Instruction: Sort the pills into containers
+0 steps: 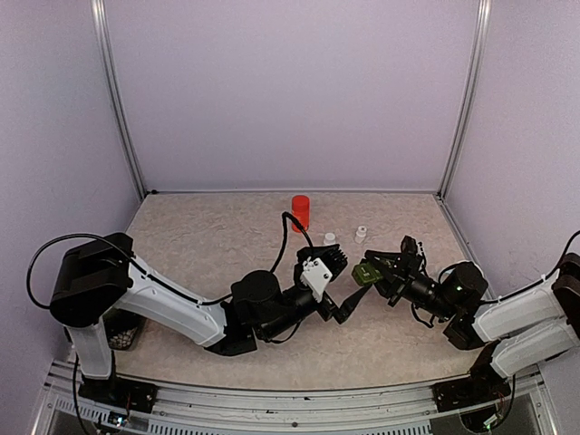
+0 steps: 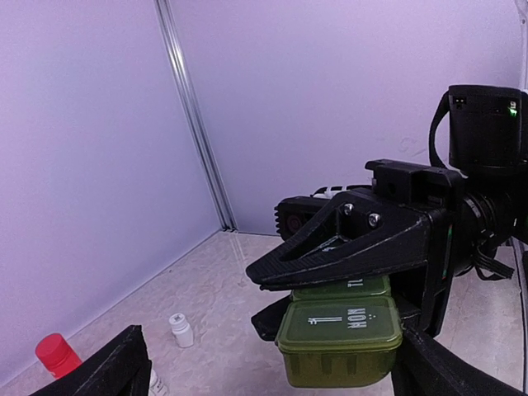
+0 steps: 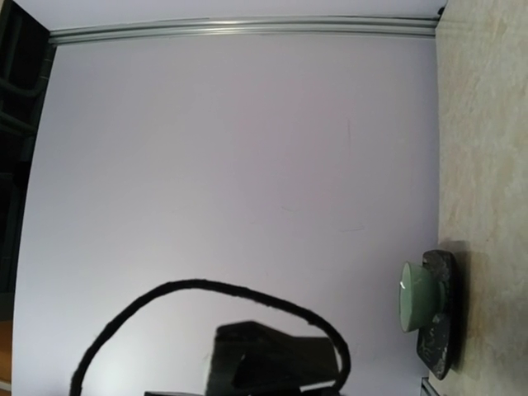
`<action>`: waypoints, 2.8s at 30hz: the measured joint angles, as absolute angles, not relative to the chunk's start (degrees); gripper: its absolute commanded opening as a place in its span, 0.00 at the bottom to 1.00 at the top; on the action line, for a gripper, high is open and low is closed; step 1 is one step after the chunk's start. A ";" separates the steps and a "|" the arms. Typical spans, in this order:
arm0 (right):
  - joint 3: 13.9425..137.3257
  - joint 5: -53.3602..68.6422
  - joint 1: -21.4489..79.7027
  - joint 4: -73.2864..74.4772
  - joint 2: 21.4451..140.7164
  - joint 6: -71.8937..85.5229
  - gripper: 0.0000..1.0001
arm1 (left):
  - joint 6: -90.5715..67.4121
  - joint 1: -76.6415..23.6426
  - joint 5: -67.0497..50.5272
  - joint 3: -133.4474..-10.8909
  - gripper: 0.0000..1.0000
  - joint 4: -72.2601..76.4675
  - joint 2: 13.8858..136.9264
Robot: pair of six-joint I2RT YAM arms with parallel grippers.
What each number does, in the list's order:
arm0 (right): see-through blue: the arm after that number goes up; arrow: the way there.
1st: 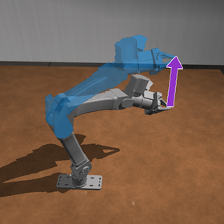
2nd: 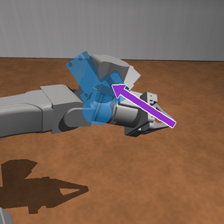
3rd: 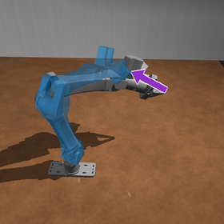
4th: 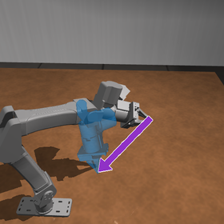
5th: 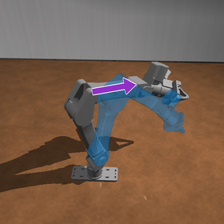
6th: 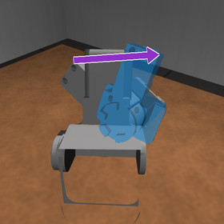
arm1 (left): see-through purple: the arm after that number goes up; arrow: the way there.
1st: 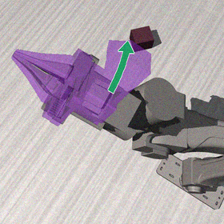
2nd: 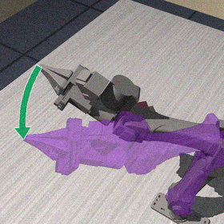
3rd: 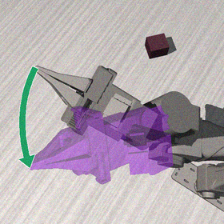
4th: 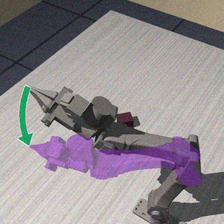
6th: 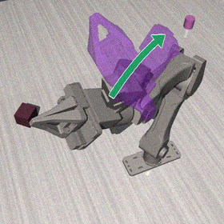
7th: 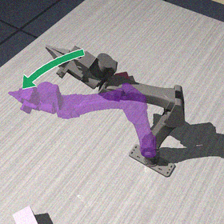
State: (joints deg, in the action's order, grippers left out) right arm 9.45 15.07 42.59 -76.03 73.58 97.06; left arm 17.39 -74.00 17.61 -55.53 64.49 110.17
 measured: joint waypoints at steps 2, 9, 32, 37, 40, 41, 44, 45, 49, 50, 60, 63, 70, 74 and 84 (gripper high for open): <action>9.45 14.81 42.59 -74.72 72.88 97.01 0.06 | 17.65 -74.11 17.85 -55.53 0.98 64.51 110.17; 9.45 13.10 42.57 -68.40 68.75 96.01 0.06 | 18.24 -74.61 18.61 -55.53 0.99 64.71 110.17; 9.61 11.53 41.74 -48.05 62.26 89.23 0.06 | 11.99 -75.37 18.83 -51.33 0.99 73.73 106.30; 11.09 13.04 41.71 -50.04 61.01 89.21 0.07 | 11.16 -75.24 16.38 -51.27 0.99 71.83 106.39; 11.07 13.89 41.71 -51.48 61.01 89.97 0.07 | 10.94 -75.05 15.00 -51.27 0.98 71.64 106.85; 11.00 14.17 41.71 -52.29 61.01 90.39 0.07 | 10.94 -75.00 14.55 -51.29 0.97 71.61 107.15; 10.57 14.66 41.71 -54.65 61.01 91.64 0.07 | 10.98 -74.91 13.30 -51.33 0.92 71.46 107.98; 10.44 14.85 41.71 -55.51 61.01 92.12 0.07 | 10.98 -74.78 12.86 -51.48 0.90 71.42 108.31; 10.41 15.90 41.71 -58.06 61.17 93.10 0.08 | 10.94 -74.32 11.77 -52.10 0.83 71.31 109.08; 10.44 16.23 41.71 -58.57 61.30 93.17 0.08 | 10.90 -74.13 11.51 -52.29 0.80 71.22 109.27; 11.62 19.18 41.71 -61.63 63.66 94.13 0.08 | 10.81 -72.73 9.13 -55.20 0.78 69.82 110.15; 12.01 19.66 41.71 -61.80 63.99 94.08 0.08 | 10.83 -72.73 8.49 -55.48 0.79 69.67 110.15; 13.08 20.23 41.71 -62.52 64.10 93.84 0.08 | 10.87 -72.75 7.90 -55.55 0.79 68.47 110.15; 14.09 20.34 41.71 -64.55 64.05 92.86 0.09 | 10.50 -72.73 7.81 -55.55 0.79 67.26 110.17; 14.81 16.67 41.28 -64.69 58.11 81.91 0.11 | -0.97 -72.69 2.76 -51.20 0.84 69.30 107.57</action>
State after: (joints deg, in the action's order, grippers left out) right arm 14.81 16.67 41.28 -64.69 58.11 81.91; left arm -0.97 -72.69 2.76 -51.20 69.30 107.57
